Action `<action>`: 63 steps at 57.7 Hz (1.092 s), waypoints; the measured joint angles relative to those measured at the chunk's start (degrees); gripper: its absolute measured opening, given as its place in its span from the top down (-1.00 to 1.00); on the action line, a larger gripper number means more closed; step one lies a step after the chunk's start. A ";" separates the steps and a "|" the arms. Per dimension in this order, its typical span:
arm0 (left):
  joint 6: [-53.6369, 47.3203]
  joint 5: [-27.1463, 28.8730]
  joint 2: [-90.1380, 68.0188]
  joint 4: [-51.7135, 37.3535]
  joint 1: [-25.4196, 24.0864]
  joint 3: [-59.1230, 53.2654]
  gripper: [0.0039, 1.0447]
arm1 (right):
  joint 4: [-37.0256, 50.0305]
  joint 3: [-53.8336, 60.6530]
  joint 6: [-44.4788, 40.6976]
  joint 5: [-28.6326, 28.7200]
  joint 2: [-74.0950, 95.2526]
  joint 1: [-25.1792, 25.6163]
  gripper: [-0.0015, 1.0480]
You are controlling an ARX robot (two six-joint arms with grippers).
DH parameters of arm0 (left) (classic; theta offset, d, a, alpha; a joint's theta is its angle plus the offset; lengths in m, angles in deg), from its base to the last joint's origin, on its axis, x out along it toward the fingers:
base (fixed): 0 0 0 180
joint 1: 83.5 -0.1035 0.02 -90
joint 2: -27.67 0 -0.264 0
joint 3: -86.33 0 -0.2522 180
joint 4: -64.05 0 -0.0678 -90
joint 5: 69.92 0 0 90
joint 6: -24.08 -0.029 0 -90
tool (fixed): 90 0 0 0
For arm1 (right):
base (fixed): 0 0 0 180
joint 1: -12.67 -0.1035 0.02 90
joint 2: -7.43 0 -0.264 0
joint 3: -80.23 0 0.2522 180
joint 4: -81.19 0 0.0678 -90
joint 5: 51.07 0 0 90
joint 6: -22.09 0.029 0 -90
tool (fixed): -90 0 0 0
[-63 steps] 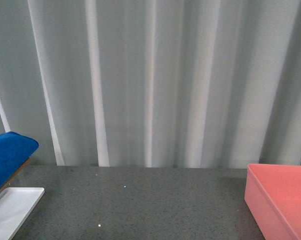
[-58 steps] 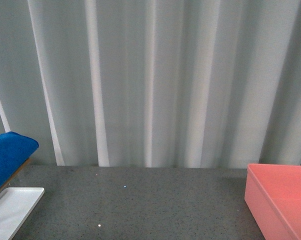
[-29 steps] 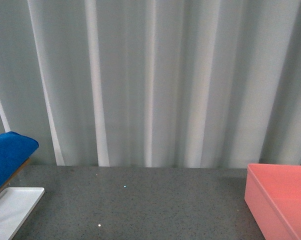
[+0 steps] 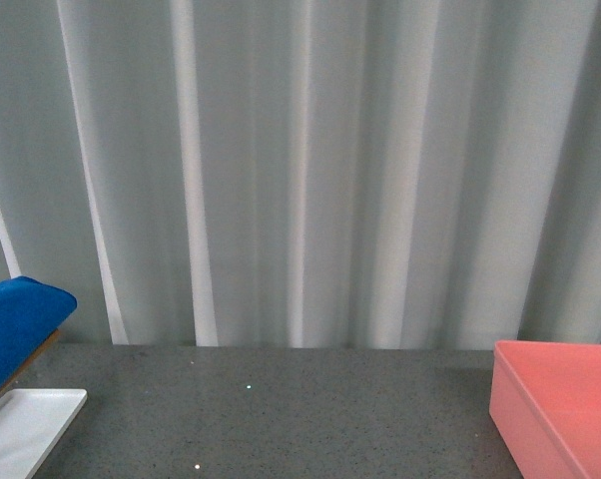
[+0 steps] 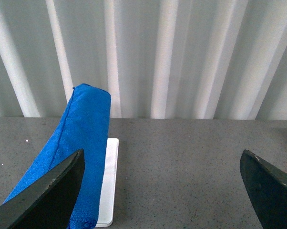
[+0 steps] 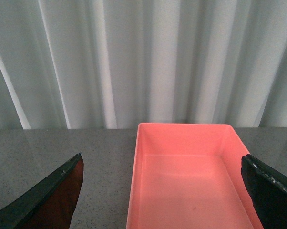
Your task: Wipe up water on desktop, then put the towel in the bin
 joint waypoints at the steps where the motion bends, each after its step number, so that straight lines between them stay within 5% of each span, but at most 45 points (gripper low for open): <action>1: 0.00 0.00 0.00 0.00 0.00 0.00 -0.88 | 0.00 0.00 0.00 0.00 0.00 0.00 -0.87; 19: 0.02 -0.20 -0.09 0.09 -0.04 0.04 -0.88 | 0.00 0.00 0.00 0.00 0.00 0.00 -0.87; 26: 6.69 -10.75 -12.00 13.99 -3.56 6.62 -0.88 | 0.00 0.00 0.00 0.11 0.00 0.00 -0.87; 33: 6.64 -12.20 -29.75 3.98 -4.61 14.43 -0.88 | 0.00 0.00 0.02 0.00 -0.04 0.00 -0.87; 44: -6.82 -11.54 -61.24 -18.18 -5.27 31.65 -0.88 | 0.00 0.00 0.04 -0.02 -0.04 0.00 -0.87; 63: -21.64 -4.35 -96.91 -9.60 -7.34 57.77 -0.88 | 0.00 0.00 0.15 0.00 -0.04 0.00 -0.87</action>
